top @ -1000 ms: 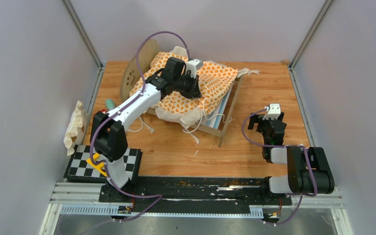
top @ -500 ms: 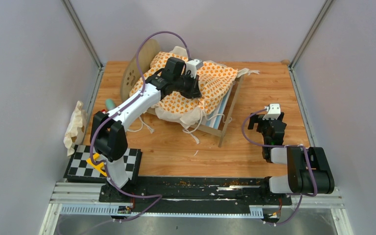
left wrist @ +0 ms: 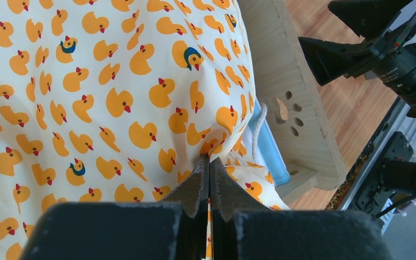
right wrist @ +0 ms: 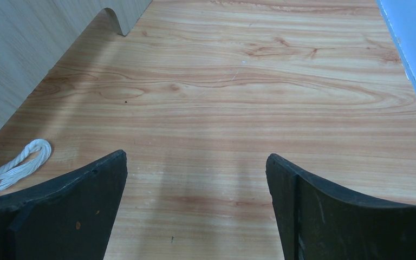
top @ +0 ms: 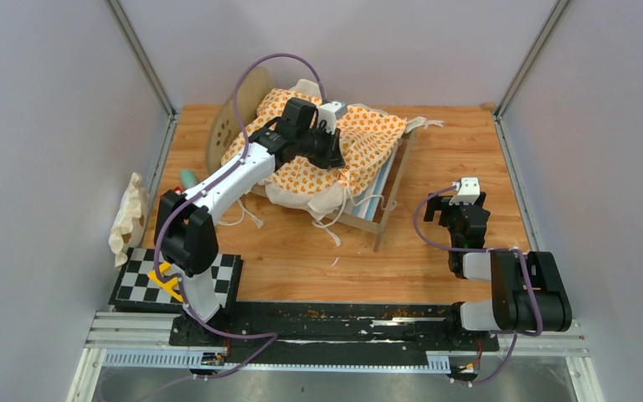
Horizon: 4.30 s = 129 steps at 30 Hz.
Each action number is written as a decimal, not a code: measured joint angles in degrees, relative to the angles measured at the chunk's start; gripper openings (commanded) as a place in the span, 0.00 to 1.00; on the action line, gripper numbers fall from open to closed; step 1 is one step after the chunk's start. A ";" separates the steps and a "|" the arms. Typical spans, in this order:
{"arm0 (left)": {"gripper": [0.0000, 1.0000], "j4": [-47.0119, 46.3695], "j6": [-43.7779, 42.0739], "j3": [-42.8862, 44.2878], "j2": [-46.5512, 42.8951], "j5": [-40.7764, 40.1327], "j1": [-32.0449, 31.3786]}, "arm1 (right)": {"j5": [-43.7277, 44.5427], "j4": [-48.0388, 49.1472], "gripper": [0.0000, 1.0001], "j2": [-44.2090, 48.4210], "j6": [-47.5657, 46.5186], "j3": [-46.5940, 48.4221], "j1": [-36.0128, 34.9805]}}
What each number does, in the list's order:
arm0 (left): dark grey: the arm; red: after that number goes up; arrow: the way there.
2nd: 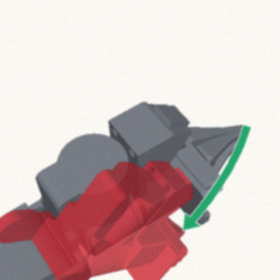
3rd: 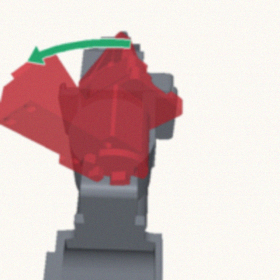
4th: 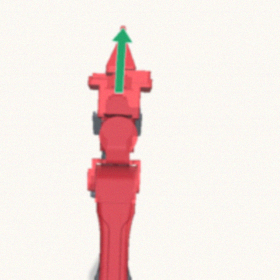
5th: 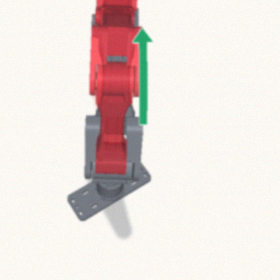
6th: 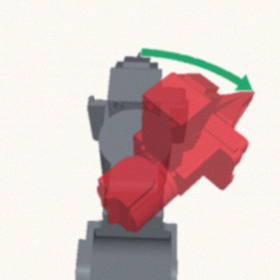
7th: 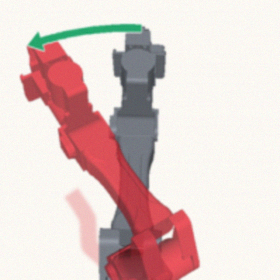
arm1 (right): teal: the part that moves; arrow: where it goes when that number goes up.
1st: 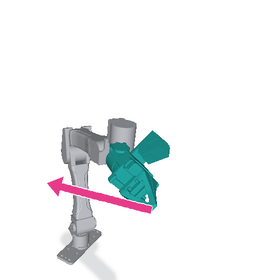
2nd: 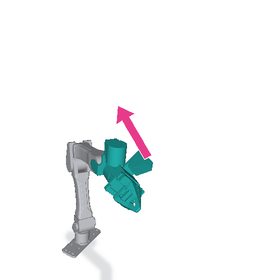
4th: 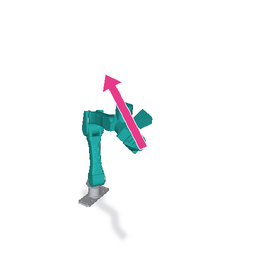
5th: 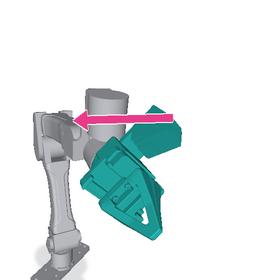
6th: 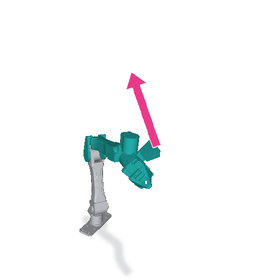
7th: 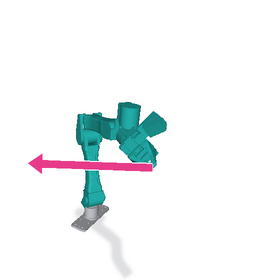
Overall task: Set up the pet bed
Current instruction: Cross the ropes on the bed frame.
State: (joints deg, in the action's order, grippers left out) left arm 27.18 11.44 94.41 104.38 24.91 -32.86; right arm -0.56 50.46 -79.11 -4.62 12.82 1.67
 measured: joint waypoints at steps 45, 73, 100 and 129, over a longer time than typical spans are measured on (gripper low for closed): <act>0.00 0.02 0.20 0.00 0.68 0.02 0.00 | -0.61 -52.96 0.76 25.88 12.00 29.90 -7.56; 0.00 0.02 0.20 0.00 0.70 0.02 0.00 | -4.09 -56.78 0.43 9.25 -4.39 32.96 -42.38; 0.00 0.00 0.63 0.00 0.85 0.28 -1.27 | 19.93 -59.69 0.00 11.72 -1.14 36.30 -45.16; 0.00 1.57 1.68 9.27 1.62 -7.34 -4.76 | 7.89 -52.19 0.44 11.54 -7.10 30.14 -45.16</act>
State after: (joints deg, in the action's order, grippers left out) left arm 28.75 13.13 103.68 106.00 17.56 -37.63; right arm 7.33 -1.74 -67.57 -11.73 42.96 -43.48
